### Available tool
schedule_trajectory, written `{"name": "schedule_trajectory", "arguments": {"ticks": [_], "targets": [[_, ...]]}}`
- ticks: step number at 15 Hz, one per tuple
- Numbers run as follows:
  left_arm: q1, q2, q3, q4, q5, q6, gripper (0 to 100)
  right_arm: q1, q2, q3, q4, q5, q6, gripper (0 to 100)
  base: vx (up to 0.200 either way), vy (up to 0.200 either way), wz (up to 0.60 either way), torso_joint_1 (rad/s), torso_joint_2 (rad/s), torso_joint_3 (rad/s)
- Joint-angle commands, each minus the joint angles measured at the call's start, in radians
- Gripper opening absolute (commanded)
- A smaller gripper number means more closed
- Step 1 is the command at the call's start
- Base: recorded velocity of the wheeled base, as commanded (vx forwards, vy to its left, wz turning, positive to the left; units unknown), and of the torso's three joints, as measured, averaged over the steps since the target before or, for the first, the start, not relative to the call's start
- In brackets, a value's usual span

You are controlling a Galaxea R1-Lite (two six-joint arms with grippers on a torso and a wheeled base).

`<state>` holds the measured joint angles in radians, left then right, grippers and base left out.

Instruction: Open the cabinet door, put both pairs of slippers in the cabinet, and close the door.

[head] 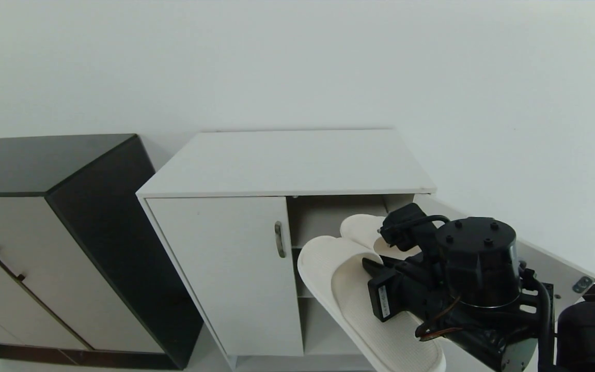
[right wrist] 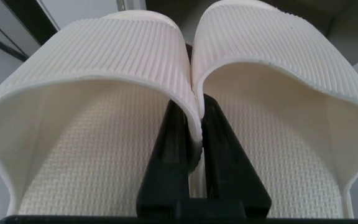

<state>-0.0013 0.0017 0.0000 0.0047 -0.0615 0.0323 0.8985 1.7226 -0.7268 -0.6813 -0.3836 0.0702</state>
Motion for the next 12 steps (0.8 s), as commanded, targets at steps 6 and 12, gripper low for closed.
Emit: {"name": "schedule_trajectory", "arguments": {"ticks": [6,12], "targets": [[0.0,0.0,0.0,0.0,0.0,0.0,0,0.0,0.006,0.001,-0.001,-0.001,-0.001,0,0.0,0.0,0.0,-0.194,0.52,0.317],[0.001,0.0,0.0,0.0,0.0,0.0,0,0.0,0.006,0.004,-0.001,-0.001,-0.001,0,0.0,0.0,0.0,-0.157,0.49,0.321]]}}
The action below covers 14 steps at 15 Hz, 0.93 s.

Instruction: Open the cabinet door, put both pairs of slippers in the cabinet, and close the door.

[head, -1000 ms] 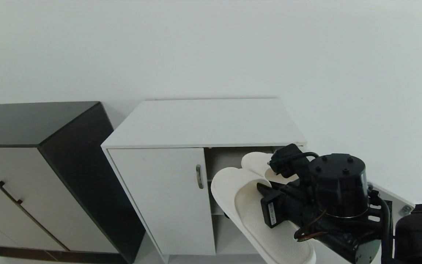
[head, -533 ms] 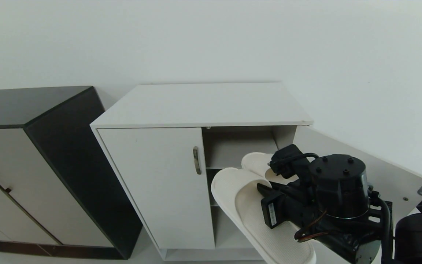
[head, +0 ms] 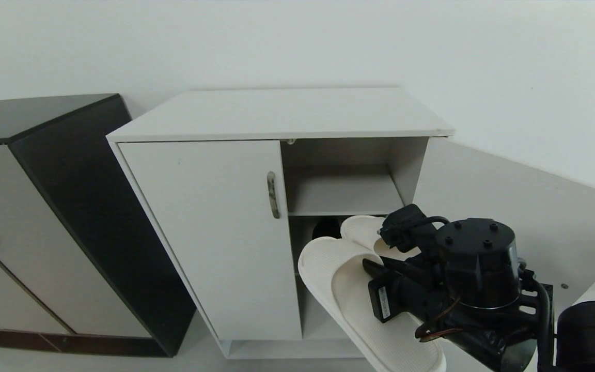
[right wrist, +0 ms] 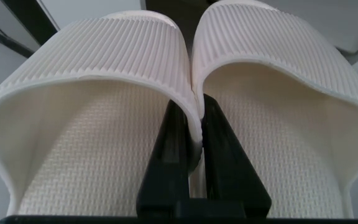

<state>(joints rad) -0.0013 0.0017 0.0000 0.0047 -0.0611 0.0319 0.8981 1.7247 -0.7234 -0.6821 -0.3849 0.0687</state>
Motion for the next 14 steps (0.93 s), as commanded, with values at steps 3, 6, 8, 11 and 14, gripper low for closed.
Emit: {"name": "schedule_trajectory", "arguments": {"ticks": [3,6,8,11,14], "targets": [[0.0,0.0,0.0,0.0,0.0,0.0,0,-0.001,0.007,0.001,0.0,0.0,0.0,0,0.0,0.0,0.0,-0.126,0.47,0.336],[0.0,0.0,0.0,0.0,0.0,0.0,0,0.001,0.007,0.002,0.0,0.001,0.0,0,0.0,0.0,0.0,-0.092,0.47,0.364],[0.0,0.0,0.0,0.0,0.0,0.0,0,-0.001,0.007,0.002,0.0,0.001,0.0,0,0.0,0.0,0.0,-0.041,0.45,0.383],[0.0,0.0,0.0,0.0,0.0,0.0,0,-0.001,0.007,0.006,0.0,0.001,0.0,0,0.0,0.0,0.0,-0.02,0.35,0.331],[0.0,0.0,0.0,0.0,0.0,0.0,0,-0.001,0.012,0.006,-0.007,0.0,0.0,0,0.0,0.0,0.0,-0.002,0.09,0.069]]}}
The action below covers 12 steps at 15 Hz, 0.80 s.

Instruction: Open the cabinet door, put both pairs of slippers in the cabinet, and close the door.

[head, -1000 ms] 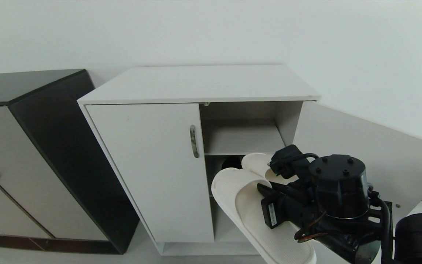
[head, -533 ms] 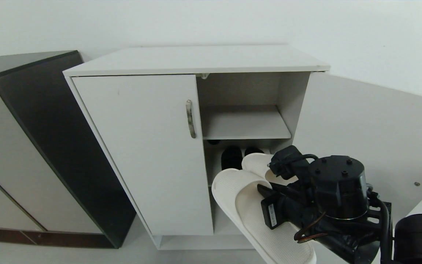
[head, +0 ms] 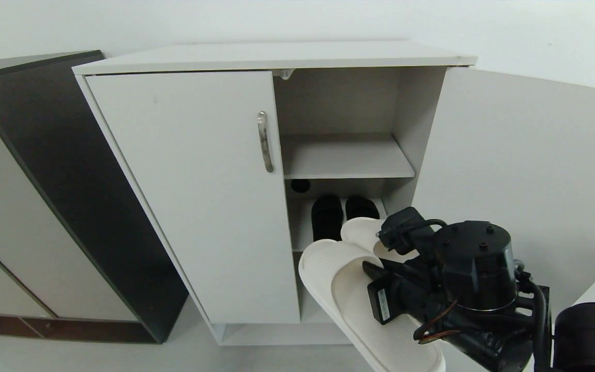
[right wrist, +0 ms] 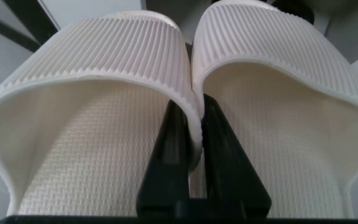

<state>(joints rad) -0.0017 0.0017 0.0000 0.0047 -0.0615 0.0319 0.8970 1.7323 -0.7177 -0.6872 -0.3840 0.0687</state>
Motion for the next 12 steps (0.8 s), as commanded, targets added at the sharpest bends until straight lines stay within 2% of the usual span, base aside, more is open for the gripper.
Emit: {"name": "schedule_trajectory", "arguments": {"ticks": [1,4,5,6,7,11,12], "targets": [[0.0,0.0,0.0,0.0,0.0,-0.001,0,0.0,0.009,0.0,-0.008,-0.001,0.0,0,0.0,0.0,0.0,0.0,0.0,0.0],[0.0,0.0,0.0,0.0,0.0,0.0,0,-0.006,0.049,-0.017,-0.031,-0.029,-0.049,0,0.0,0.0,0.0,0.0,0.0,0.0],[0.0,0.0,0.0,0.0,0.0,0.0,0,0.002,0.085,-0.082,-0.029,-0.147,-0.067,0,0.0,0.0,0.0,0.0,0.0,0.0],[0.0,0.0,0.0,0.0,0.0,0.0,0,0.025,0.135,-0.16,-0.025,-0.314,-0.066,0,0.0,0.0,0.0,0.0,0.0,0.0],[0.0,0.0,0.0,0.0,0.0,0.0,0,0.042,0.173,-0.232,-0.025,-0.412,-0.061,0,0.0,0.0,0.0,0.0,0.0,0.0],[0.0,0.0,0.0,0.0,0.0,0.0,0,0.065,0.187,-0.378,0.0,-0.434,-0.029,0,0.0,0.0,0.0,0.0,0.0,0.0],[0.0,0.0,0.0,0.0,0.0,0.002,0,0.062,0.185,-0.421,0.026,-0.469,-0.018,0,0.0,0.0,0.0,0.0,0.0,0.0]]}}
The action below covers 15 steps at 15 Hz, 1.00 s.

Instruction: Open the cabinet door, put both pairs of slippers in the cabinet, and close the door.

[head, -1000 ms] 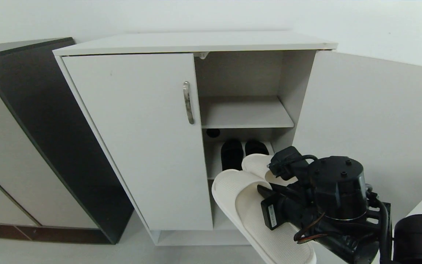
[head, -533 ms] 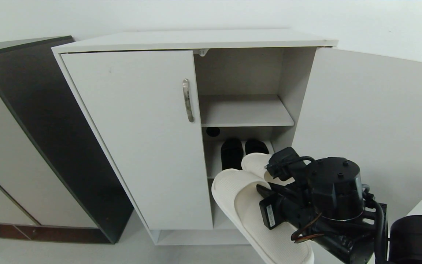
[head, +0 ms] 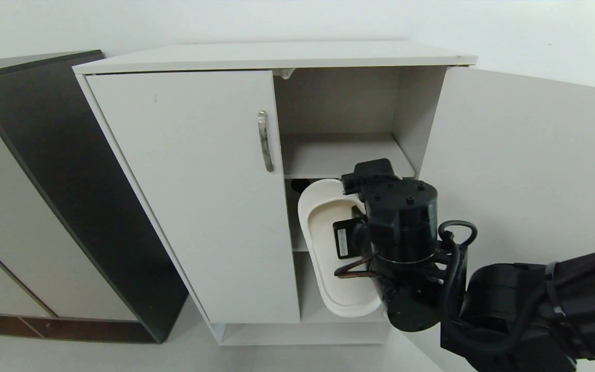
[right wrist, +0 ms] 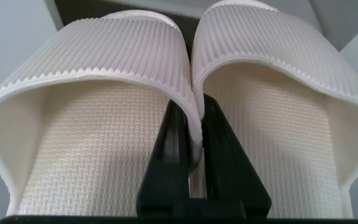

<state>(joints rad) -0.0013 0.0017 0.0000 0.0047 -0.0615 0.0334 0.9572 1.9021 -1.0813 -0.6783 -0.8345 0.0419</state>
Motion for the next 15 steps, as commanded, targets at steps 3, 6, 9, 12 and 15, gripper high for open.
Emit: {"name": "schedule_trajectory", "arguments": {"ticks": [3,6,9,12,15], "targets": [[0.0,0.0,0.0,0.0,0.0,0.0,0,-0.009,0.017,-0.12,0.066,-0.034,0.032,0,0.0,0.0,0.0,0.0,0.0,0.0],[0.001,0.0,0.0,0.0,0.0,0.0,0,-0.028,0.015,-0.123,0.08,-0.034,0.041,0,0.0,0.0,0.0,0.0,0.0,0.0],[0.0,0.0,0.0,0.0,0.0,0.0,0,-0.029,-0.009,-0.172,0.218,-0.032,0.127,0,0.0,0.0,0.0,0.0,0.0,0.0],[0.0,0.0,0.0,0.0,0.0,0.002,0,-0.031,-0.017,-0.178,0.249,-0.031,0.142,0,0.0,0.0,0.0,0.0,0.0,0.0],[0.0,0.0,0.0,0.0,0.0,0.002,0,-0.031,-0.015,-0.177,0.249,-0.031,0.142,0,0.067,0.0,0.0,0.001,0.0,0.001]]}}
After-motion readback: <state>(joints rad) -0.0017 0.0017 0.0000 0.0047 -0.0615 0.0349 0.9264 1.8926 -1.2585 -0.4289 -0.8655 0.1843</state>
